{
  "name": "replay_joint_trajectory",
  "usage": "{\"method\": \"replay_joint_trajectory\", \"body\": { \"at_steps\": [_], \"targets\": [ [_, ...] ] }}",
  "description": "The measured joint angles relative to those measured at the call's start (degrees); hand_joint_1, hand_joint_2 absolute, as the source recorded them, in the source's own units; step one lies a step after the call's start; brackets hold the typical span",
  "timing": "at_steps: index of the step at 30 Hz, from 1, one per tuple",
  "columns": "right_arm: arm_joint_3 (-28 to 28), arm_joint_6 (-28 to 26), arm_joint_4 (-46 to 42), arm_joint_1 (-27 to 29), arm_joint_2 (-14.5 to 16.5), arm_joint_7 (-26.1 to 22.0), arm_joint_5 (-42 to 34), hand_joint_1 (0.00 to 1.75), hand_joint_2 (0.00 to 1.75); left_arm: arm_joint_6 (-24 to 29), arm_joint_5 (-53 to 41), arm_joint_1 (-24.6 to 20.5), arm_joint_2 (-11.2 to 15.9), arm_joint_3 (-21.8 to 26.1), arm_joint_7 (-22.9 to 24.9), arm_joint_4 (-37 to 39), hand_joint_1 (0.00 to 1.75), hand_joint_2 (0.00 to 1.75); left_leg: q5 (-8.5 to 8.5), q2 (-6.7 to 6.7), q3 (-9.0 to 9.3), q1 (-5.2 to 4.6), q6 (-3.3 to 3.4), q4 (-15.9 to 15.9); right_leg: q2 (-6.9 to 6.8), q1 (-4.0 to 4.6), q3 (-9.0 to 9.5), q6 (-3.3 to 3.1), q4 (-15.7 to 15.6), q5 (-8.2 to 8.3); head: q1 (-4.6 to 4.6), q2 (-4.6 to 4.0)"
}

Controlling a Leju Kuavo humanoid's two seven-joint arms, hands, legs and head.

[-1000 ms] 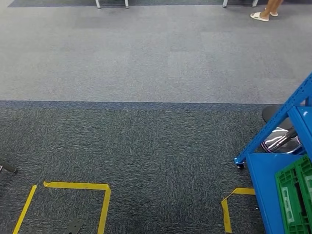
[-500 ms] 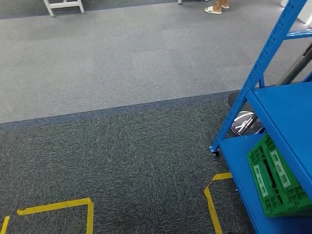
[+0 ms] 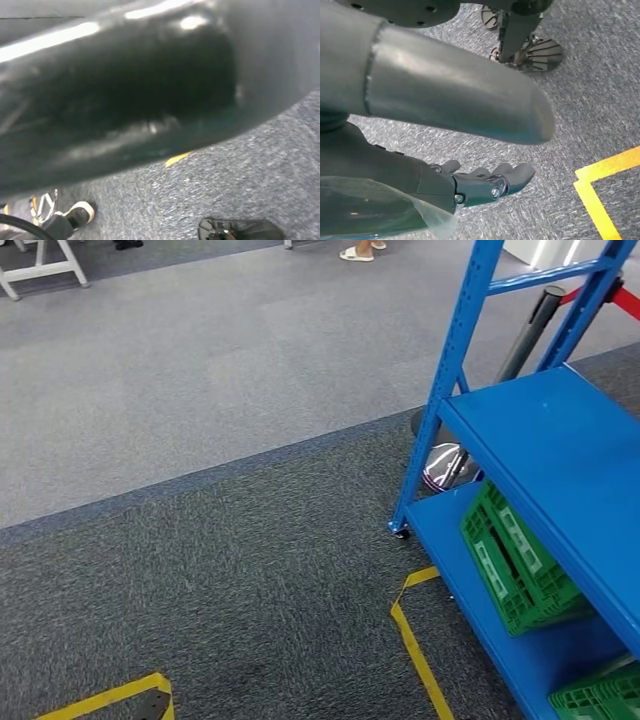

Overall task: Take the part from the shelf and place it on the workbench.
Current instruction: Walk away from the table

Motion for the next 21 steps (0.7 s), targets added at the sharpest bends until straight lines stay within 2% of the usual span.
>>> {"method": "replay_joint_trajectory", "body": {
  "at_steps": [2, 3, 4, 6, 7, 8, 9, 10, 11, 13, 14, 15, 16, 17, 18, 19, 21],
  "targets": [
    [0.0, 0.0, 0.0, 0.0, 0.0, 0.2, 0.1, 0.0, 0.0, 0.1, 0.0, -0.2, -0.1, 0.0, 0.0, 0.0, 0.0, 0.0, -0.18, 1.0, 0.32, 0.06, -0.61, 0.0, 1.38, 0.08, -0.07, -0.82, 0.0, 0.22, -0.09, 0.0],
    [0.0, -0.1, 0.0, 0.1, 0.0, 0.3, 0.1, 0.0, 0.0, 0.1, 0.0, -0.2, -0.1, 0.0, 0.0, 0.0, 0.0, 0.0, -0.63, 0.54, 0.33, 0.22, -0.94, 0.3, 2.0, 0.05, -0.09, -1.18, -0.1, 0.35, -0.13, 0.0],
    [0.0, -0.2, 0.0, 0.1, 0.0, 0.4, 0.1, 0.0, 0.0, 0.1, 0.0, -0.3, -0.1, 0.0, 0.0, 0.0, 0.0, 0.0, -1.63, -0.65, -0.03, 0.39, -1.2, 1.5, 2.66, -0.01, -0.07, -1.55, -0.2, 0.5, -0.24, 0.0],
    [0.0, -0.3, 0.0, 0.0, -0.1, 0.6, 0.2, 0.0, 0.0, 0.1, 0.0, -0.2, -0.1, 0.0, -0.1, 0.0, 0.0, 0.0, -5.25, -4.05, -2.47, 0.59, -1.44, 7.5, 4.1, -0.02, -0.06, -2.11, -0.3, 0.74, -0.48, 0.0],
    [0.0, -0.3, 0.0, -0.1, -0.1, 0.6, 0.2, 0.0, 0.0, 0.1, 0.0, -0.1, -0.1, 0.0, -0.1, 0.0, 0.0, 0.0, -7.19, -5.09, -4.36, 0.57, -1.39, 11.7, 4.95, 0.1, -0.12, -2.32, -0.3, 0.81, -0.56, 0.0],
    [0.0, -0.3, 0.0, -0.1, -0.1, 0.7, 0.2, 0.0, 0.0, 0.1, 0.0, 0.0, -0.1, 0.0, -0.1, 0.0, 0.0, 0.0, -8.42, -5.57, -6.04, 0.53, -1.28, 15.2, 5.87, 0.24, -0.15, -2.44, -0.3, 0.85, -0.57, 0.0],
    [0.0, -0.3, 0.0, -0.1, -0.1, 0.8, 0.2, 0.0, 0.0, 0.1, 0.0, 0.2, -0.1, 0.0, 0.0, 0.0, 0.0, 0.0, -8.51, -5.77, -7.03, 0.48, -1.11, 17.1, 6.8, 0.39, -0.14, -2.51, -0.2, 0.87, -0.58, 0.0],
    [0.0, -0.3, 0.0, 0.0, -0.1, 0.9, 0.2, 0.0, 0.0, 0.1, 0.0, 0.2, -0.1, 0.0, 0.1, 0.0, 0.0, 0.0, -7.37, -5.93, -6.99, 0.42, -0.85, 16.5, 7.71, 0.51, -0.09, -2.55, -0.2, 0.9, -0.58, 0.0],
    [0.0, -0.4, 0.0, 0.1, -0.1, 1.0, 0.2, 0.0, 0.0, 0.1, 0.0, 0.2, -0.1, 0.0, 0.2, 0.0, 0.0, 0.0, -5.29, -6.27, -5.94, 0.37, -0.55, 13.8, 8.59, 0.59, -0.02, -2.54, -0.2, 0.93, -0.57, 0.0],
    [0.0, -0.6, 0.0, 0.1, -0.1, 1.1, 0.3, 0.0, 0.0, 0.4, 0.0, 0.2, -0.1, 0.0, 0.4, 0.0, 0.0, 0.0, -1.14, -8.81, -2.66, 0.35, 0.12, 5.9, 10.21, 0.68, 0.02, -2.41, -0.2, 1.01, -0.55, 0.0],
    [0.0, -0.7, 0.0, 0.0, -0.1, 1.1, 0.2, 0.0, 0.0, 0.6, 0.0, 0.2, -0.1, 0.0, 0.5, 0.1, 0.0, 0.0, -0.15, -10.15, -1.43, 0.35, 0.35, 2.9, 10.99, 0.65, -0.16, -2.22, -0.1, 1.1, -0.56, 0.0],
    [0.0, -0.7, 0.0, 0.0, -0.1, 1.2, 0.2, 0.0, 0.0, 0.9, 0.1, 0.2, 0.0, 0.0, 0.5, 0.1, 0.0, 0.0, 0.14, -11.12, -0.79, 0.3, 0.52, 1.3, 11.7, 0.55, -0.43, -1.95, 0.0, 1.24, -0.55, 0.0],
    [0.0, -0.8, 0.0, 0.0, -0.1, 1.3, 0.2, 0.0, 0.0, 1.1, 0.1, 0.2, 0.0, 0.0, 0.5, 0.1, 0.0, 0.0, -0.05, -11.27, -0.61, 0.22, 0.66, 0.8, 12.39, 0.42, -0.72, -1.59, -0.1, 1.42, -0.56, 0.0],
    [0.0, -0.8, 0.0, 0.1, -0.1, 1.3, 0.2, 0.0, 0.0, 1.4, 0.1, 0.1, 0.0, 0.0, 0.5, 0.1, 0.0, 0.0, 0.03, -10.69, -0.51, 0.14, 0.79, 0.4, 13.09, 0.27, -1.13, -1.19, -0.2, 1.61, -0.56, -0.01],
    [0.0, -0.9, 0.0, 0.3, -0.1, 1.4, 0.2, 0.0, 0.0, 1.6, 0.2, 0.0, -0.1, 0.0, 0.4, 0.1, 0.0, 0.0, 0.27, -9.95, -0.4, 0.16, 0.99, 0.0, 12.98, 0.21, -1.44, -0.9, -0.1, 1.59, -0.52, -0.01],
    [0.0, -1.0, 0.0, 0.5, -0.1, 1.4, 0.2, 0.0, 0.0, 1.7, 0.2, 0.0, -0.1, 0.0, 0.3, 0.1, 0.0, 0.0, 0.54, -9.21, -0.26, 0.23, 1.26, -0.4, 11.9, 0.29, -1.98, -0.67, 0.6, 1.06, -0.4, -0.01],
    [0.0, -1.1, 0.0, 0.3, -0.1, 1.5, 0.2, 0.0, 0.0, 1.8, 0.2, 0.1, -0.2, 0.0, 0.1, 0.1, 0.0, 0.0, 0.94, -7.49, -0.1, 0.3, 1.71, -1.1, 8.13, 0.43, -4.46, -0.35, 5.6, -1.95, -0.13, 0.0]
  ]
}}
